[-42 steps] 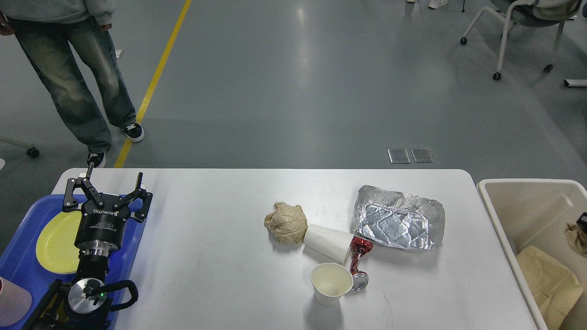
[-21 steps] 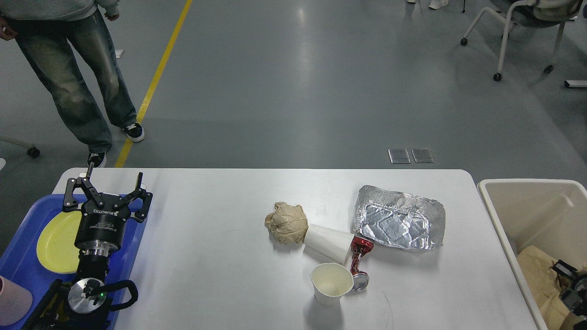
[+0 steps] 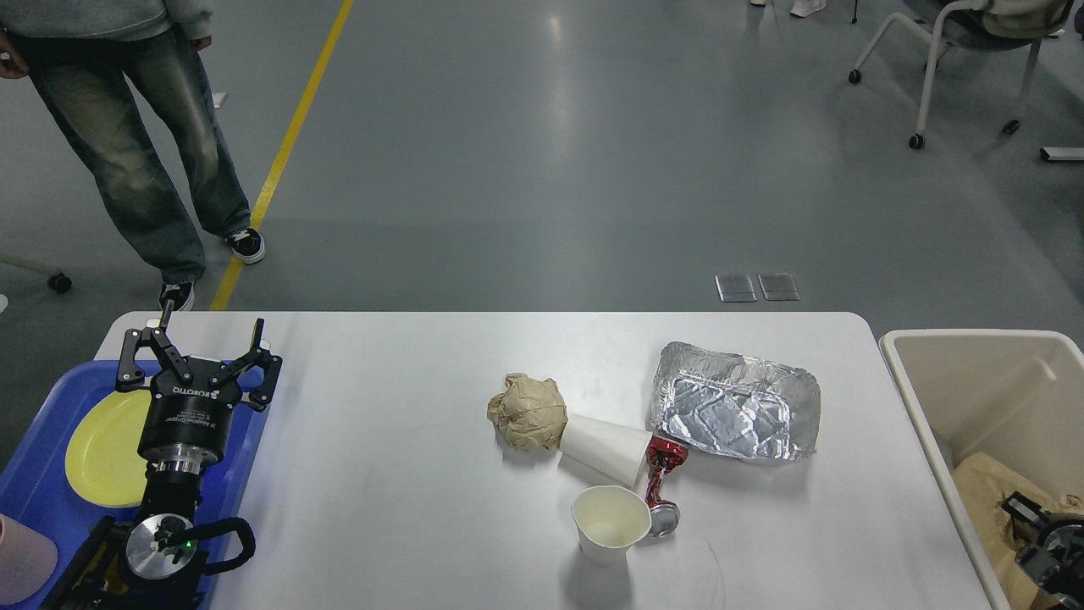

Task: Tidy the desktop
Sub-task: 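Raise the right gripper out of the bin toward the foil tray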

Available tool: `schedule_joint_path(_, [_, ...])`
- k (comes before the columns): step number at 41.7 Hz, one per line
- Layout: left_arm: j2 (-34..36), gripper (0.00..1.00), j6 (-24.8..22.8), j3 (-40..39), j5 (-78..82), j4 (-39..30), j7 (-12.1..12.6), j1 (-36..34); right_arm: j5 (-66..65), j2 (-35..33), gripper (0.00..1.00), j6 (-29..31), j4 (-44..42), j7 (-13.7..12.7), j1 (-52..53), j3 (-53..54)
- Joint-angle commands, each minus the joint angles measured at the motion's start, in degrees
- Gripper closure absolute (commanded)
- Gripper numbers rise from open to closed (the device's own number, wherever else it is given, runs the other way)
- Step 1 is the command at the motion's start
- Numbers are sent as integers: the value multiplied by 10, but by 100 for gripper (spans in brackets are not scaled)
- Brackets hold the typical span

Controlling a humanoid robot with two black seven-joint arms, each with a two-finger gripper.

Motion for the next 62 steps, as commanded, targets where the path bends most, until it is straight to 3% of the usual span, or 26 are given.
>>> schedule_joint_path(1, [0, 4, 0, 0, 0, 0, 0, 0, 0, -3, 0, 0, 2, 0, 1, -1])
schedule_joint_path(20, [0, 4, 0, 0, 0, 0, -1, 0, -1, -11, 0, 6, 27, 0, 17, -3])
schedule_joint_path(28, [0, 4, 0, 0, 0, 0, 0, 0, -11, -83, 0, 44, 111, -1, 113, -19])
schedule_joint_path(38, [0, 4, 0, 0, 0, 0, 0, 0, -11, -110, 0, 173, 185, -2, 295, -138])
schedule_joint_path(42, [0, 4, 0, 0, 0, 0, 0, 0, -12, -106, 0, 248, 277, -3, 436, -241])
schedule_joint_path(48, [0, 4, 0, 0, 0, 0, 0, 0, -12, -88, 0, 306, 393, -6, 590, -309])
schedule_joint_path(54, [0, 4, 0, 0, 0, 0, -1, 0, -10, -28, 0, 393, 459, -12, 722, -363])
schedule_joint_path(58, [0, 4, 0, 0, 0, 0, 0, 0, -9, 23, 0, 514, 494, -14, 823, -362])
schedule_joint_path(62, [0, 4, 0, 0, 0, 0, -1, 0, -4, 68, 0, 562, 523, -14, 880, -357])
